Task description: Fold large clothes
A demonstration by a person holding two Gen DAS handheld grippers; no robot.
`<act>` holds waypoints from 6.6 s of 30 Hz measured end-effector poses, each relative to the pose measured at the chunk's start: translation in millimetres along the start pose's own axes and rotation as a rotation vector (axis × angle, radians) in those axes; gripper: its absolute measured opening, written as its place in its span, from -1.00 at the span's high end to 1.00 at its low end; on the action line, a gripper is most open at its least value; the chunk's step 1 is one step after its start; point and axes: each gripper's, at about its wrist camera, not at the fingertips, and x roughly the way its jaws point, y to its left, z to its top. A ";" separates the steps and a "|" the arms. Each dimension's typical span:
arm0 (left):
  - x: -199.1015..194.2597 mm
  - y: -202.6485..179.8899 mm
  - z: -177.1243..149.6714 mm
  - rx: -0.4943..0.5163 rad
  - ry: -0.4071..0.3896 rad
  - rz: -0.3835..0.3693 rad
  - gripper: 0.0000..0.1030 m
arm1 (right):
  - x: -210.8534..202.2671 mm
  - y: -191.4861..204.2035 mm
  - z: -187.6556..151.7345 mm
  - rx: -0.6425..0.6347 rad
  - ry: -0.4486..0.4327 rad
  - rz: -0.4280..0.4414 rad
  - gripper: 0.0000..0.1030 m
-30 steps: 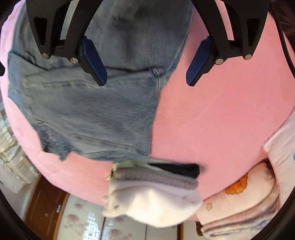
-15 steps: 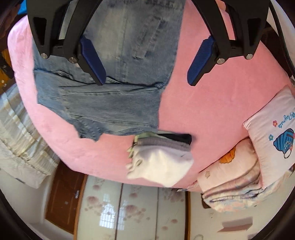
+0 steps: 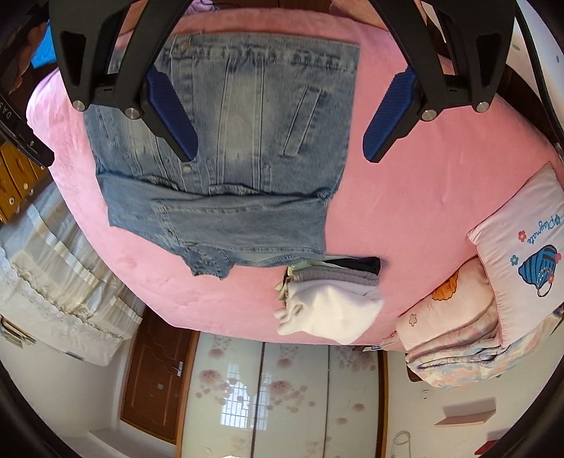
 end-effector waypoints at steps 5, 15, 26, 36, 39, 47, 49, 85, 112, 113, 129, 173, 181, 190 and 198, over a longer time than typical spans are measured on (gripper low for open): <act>14.6 16.1 -29.5 -0.010 0.060 -0.032 -0.83 | -2.5 -7.4 -32.3 -0.030 0.036 -0.043 0.12; 93.2 73.1 -112.6 -0.027 0.272 -0.037 -0.83 | 25.3 -43.4 -92.3 -0.088 0.201 -0.109 0.11; 162.7 119.8 -137.6 -0.259 0.384 -0.155 -0.83 | 56.8 -89.4 -118.5 0.000 0.312 -0.151 0.11; 173.1 122.8 -142.3 -0.248 0.383 -0.255 -0.41 | 63.8 -123.7 -129.1 0.106 0.352 -0.144 0.11; 171.1 124.3 -140.3 -0.260 0.392 -0.301 -0.08 | 63.7 -135.1 -131.0 0.157 0.355 -0.129 0.11; 172.2 125.6 -143.6 -0.283 0.407 -0.321 -0.01 | 59.9 -149.5 -134.5 0.217 0.347 -0.070 0.11; 176.1 125.3 -145.4 -0.282 0.416 -0.330 -0.22 | 59.7 -152.6 -133.9 0.227 0.348 -0.053 0.11; 152.4 102.2 -98.3 -0.449 0.412 -0.272 0.77 | 44.9 -175.7 -123.2 0.267 0.303 0.146 0.77; 376.7 64.0 164.2 -0.397 0.283 -0.016 0.21 | 278.9 -220.2 138.0 0.366 0.152 -0.117 0.75; 383.0 68.1 161.8 -0.388 0.288 -0.009 0.21 | 286.7 -224.2 134.9 0.379 0.176 -0.118 0.75; 423.2 56.7 129.0 -0.099 0.363 -0.183 -0.44 | 344.7 -213.2 104.7 0.173 0.348 -0.036 0.07; 440.4 -63.1 207.3 0.243 -0.095 0.385 0.56 | 374.1 -197.2 170.7 0.060 0.065 -0.305 0.95; 494.6 -62.1 177.0 0.276 -0.014 0.456 0.42 | 424.0 -208.3 144.6 0.048 0.180 -0.368 0.78; 461.4 -73.6 179.6 0.332 0.036 0.426 0.00 | 377.5 -180.9 158.7 -0.025 0.200 -0.441 0.60; 332.5 -94.7 163.7 0.114 -0.037 0.153 -0.57 | 324.1 -63.2 127.7 -0.033 0.193 -0.116 0.60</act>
